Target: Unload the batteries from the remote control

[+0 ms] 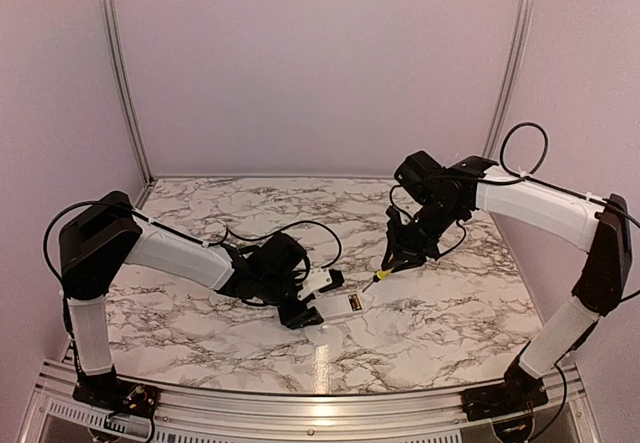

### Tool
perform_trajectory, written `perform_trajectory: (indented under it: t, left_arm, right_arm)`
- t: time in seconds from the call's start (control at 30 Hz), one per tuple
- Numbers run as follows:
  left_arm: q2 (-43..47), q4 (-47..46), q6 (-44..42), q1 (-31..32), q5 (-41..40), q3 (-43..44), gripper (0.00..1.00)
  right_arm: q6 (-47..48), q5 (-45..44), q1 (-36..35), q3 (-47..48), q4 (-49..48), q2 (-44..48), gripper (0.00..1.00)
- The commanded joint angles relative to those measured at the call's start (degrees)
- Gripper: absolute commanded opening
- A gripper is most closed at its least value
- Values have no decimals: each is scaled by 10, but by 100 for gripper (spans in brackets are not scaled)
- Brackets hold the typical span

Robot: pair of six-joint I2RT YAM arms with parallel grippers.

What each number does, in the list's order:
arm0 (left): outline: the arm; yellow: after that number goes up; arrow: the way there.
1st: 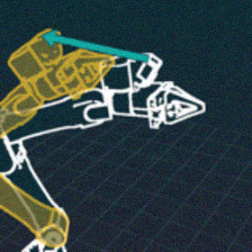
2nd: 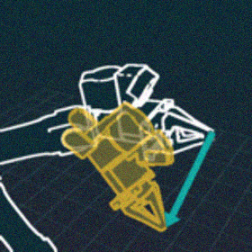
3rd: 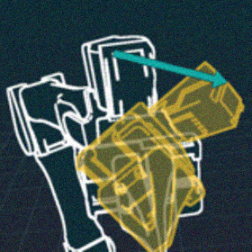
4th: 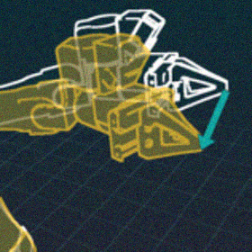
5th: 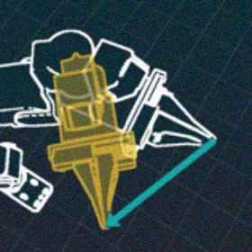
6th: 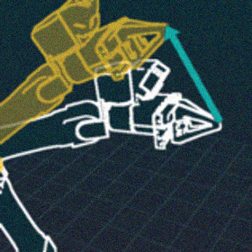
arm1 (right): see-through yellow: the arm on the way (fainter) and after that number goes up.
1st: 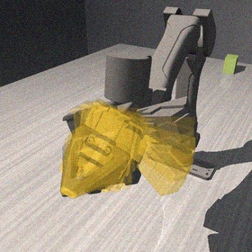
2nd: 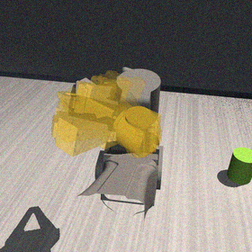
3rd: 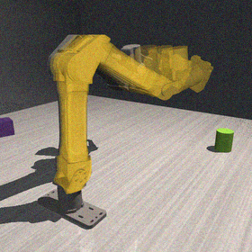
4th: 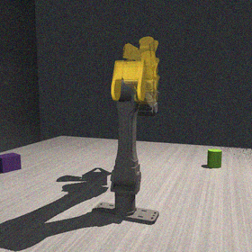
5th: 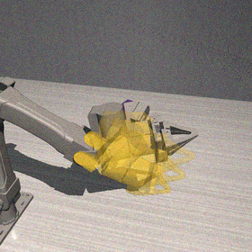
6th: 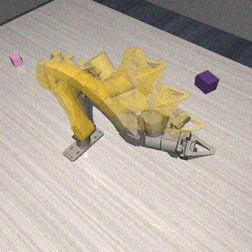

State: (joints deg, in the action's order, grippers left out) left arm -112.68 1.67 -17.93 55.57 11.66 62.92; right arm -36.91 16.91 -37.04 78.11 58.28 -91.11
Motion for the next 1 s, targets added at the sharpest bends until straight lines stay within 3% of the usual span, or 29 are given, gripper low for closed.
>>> perform_trajectory:
  t: [0.0,0.3,0.67,0.97]
  left_arm:
    - [-1,9,10,4,-28,9,49]
    - [-3,6,24,5,-35,4,43]
    - [-11,5,51,5,-27,9,0]
    - [-13,13,51,5,-44,12,0]
  right_arm:
    - [23,-3,1,9,-18,-25,0]
    - [36,-3,1,24,-36,-66,0]
    - [33,3,0,29,-61,-86,0]
    - [35,-5,0,30,-57,-89,0]
